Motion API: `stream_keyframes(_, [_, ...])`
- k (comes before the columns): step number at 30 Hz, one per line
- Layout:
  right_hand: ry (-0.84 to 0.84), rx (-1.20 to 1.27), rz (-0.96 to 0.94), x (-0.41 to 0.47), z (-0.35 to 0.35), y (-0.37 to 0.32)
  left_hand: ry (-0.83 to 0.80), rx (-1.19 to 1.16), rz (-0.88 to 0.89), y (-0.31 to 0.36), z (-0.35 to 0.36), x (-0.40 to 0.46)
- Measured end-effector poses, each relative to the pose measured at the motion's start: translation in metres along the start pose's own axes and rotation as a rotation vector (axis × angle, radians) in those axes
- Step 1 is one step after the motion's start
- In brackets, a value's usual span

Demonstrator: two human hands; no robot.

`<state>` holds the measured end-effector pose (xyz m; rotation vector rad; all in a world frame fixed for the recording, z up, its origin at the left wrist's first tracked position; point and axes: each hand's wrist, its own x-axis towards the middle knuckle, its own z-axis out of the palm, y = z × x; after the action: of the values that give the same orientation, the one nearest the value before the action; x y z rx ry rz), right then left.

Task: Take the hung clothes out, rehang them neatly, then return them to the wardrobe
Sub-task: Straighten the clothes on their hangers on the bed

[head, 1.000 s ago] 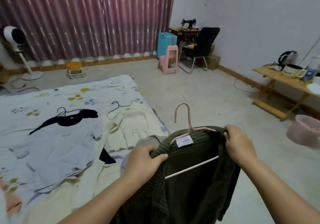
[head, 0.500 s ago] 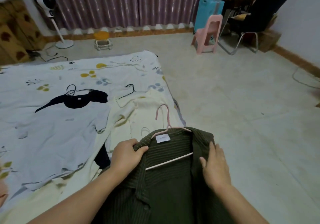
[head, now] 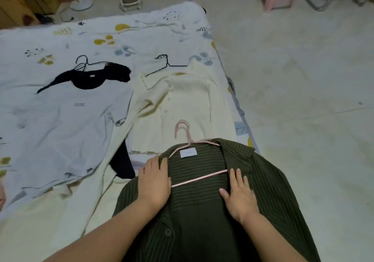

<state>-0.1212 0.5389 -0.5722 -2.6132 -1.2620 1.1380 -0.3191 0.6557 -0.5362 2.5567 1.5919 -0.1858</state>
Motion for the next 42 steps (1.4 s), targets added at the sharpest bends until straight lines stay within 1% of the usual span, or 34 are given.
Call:
stream_keyframes(1, [-0.005,-0.01,0.001,0.001,0.002,0.001,0.0,-0.011,0.038,0.003,0.008,-0.01])
stream_keyframes(2, [-0.01,-0.021,0.0,0.001,0.003,0.001,-0.044,0.004,0.072,0.004,0.015,-0.019])
stream_keyframes(5, [-0.041,-0.061,0.0,-0.001,-0.002,0.0,-0.337,0.034,0.094,-0.003,0.03,-0.032])
stream_keyframes(6, [-0.055,-0.075,0.004,-0.002,-0.005,-0.002,-0.397,0.033,0.101,-0.007,0.031,-0.03])
stream_keyframes(9, [-0.093,-0.132,0.027,-0.01,-0.018,-0.014,-0.54,-0.021,0.101,-0.008,0.012,-0.02])
stream_keyframes(11, [-0.105,-0.2,-0.002,-0.02,-0.027,-0.027,-0.568,-0.095,0.078,-0.006,-0.01,-0.016])
stream_keyframes(14, [-0.084,-0.231,-0.1,-0.042,-0.041,-0.049,-0.478,-0.277,0.028,-0.006,-0.047,-0.02])
stream_keyframes(16, [-0.061,-0.218,-0.154,-0.06,-0.051,-0.063,-0.397,-0.345,0.02,-0.009,-0.072,-0.029])
stream_keyframes(19, [-0.048,-0.238,-0.212,-0.089,-0.067,-0.089,-0.308,-0.408,-0.03,-0.02,-0.107,-0.053])
stream_keyframes(25, [0.037,-0.283,-0.366,-0.156,-0.099,-0.15,-0.29,-0.468,-0.167,-0.058,-0.158,-0.112])
stream_keyframes(27, [0.065,-0.304,-0.424,-0.181,-0.106,-0.172,-0.239,-0.526,-0.23,-0.073,-0.175,-0.135])
stream_keyframes(30, [0.057,-0.322,-0.487,-0.222,-0.11,-0.206,-0.14,-0.565,-0.3,-0.1,-0.202,-0.173])
stream_keyframes(36, [0.038,-0.348,-0.667,-0.316,-0.094,-0.278,0.095,-0.646,-0.439,-0.167,-0.252,-0.265])
stream_keyframes(42, [0.017,-0.401,-0.794,-0.407,-0.042,-0.344,0.247,-0.683,-0.541,-0.242,-0.276,-0.371])
